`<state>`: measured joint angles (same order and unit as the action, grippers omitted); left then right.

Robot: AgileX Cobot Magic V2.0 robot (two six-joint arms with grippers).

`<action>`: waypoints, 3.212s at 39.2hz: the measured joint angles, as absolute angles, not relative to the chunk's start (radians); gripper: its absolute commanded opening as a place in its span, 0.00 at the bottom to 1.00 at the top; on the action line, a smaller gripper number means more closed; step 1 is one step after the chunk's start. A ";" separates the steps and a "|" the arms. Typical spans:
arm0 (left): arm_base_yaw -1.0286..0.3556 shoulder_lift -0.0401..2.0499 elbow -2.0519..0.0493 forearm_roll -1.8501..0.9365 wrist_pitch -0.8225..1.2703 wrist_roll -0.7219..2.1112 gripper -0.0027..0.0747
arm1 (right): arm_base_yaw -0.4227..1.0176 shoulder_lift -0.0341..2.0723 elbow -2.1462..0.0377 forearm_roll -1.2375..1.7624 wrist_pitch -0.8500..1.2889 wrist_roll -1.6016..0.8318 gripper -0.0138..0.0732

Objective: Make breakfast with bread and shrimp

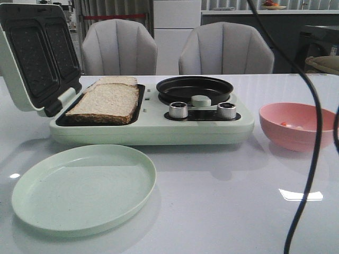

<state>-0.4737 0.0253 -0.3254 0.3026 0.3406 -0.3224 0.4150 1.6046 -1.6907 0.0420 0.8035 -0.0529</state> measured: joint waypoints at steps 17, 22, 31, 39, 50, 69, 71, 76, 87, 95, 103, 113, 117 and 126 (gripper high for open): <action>-0.474 0.025 -0.325 0.303 0.341 -0.322 0.50 | 0.415 1.133 -1.141 0.042 0.634 -0.042 0.80; -0.474 0.025 -0.325 0.303 0.341 -0.322 0.50 | 0.415 0.971 -1.002 0.042 0.580 -0.042 0.80; -0.474 0.025 -0.325 0.303 0.341 -0.322 0.50 | 0.415 0.708 -0.786 0.044 0.553 -0.042 0.80; -0.474 0.025 -0.325 0.303 0.325 -0.322 0.50 | 0.415 0.489 -0.599 0.072 0.487 -0.042 0.80; -0.474 0.025 -0.325 0.303 0.324 -0.322 0.50 | 0.415 0.142 -0.349 0.097 0.385 -0.041 0.80; -0.474 0.025 -0.325 0.303 0.322 -0.322 0.50 | 0.415 -0.010 -0.181 0.096 0.319 -0.041 0.80; -0.474 0.025 -0.325 0.303 0.322 -0.322 0.50 | 0.415 -0.010 -0.179 0.096 0.319 -0.041 0.80; -0.474 0.025 -0.325 0.253 0.322 -0.322 0.50 | 0.415 -0.010 -0.179 0.096 0.318 -0.041 0.80; -0.474 0.124 -0.422 0.185 0.373 -0.322 0.50 | 0.415 -0.010 -0.179 0.096 0.318 -0.041 0.80; -0.474 0.376 -0.587 0.189 0.396 -0.322 0.50 | 0.415 -0.010 -0.179 0.096 0.318 -0.041 0.80; -0.474 0.648 -0.730 0.224 0.367 -0.329 0.50 | 0.415 -0.010 -0.179 0.096 0.318 -0.041 0.80; -0.329 0.897 -0.924 0.113 0.364 -0.338 0.50 | 0.415 -0.010 -0.179 0.096 0.318 -0.041 0.80; -0.224 0.962 -0.987 0.059 0.376 -0.338 0.50 | 0.415 -0.010 -0.179 0.096 0.318 -0.041 0.80; -0.012 1.114 -1.064 -0.050 0.428 -0.333 0.50 | 0.415 -0.010 -0.179 0.096 0.318 -0.041 0.80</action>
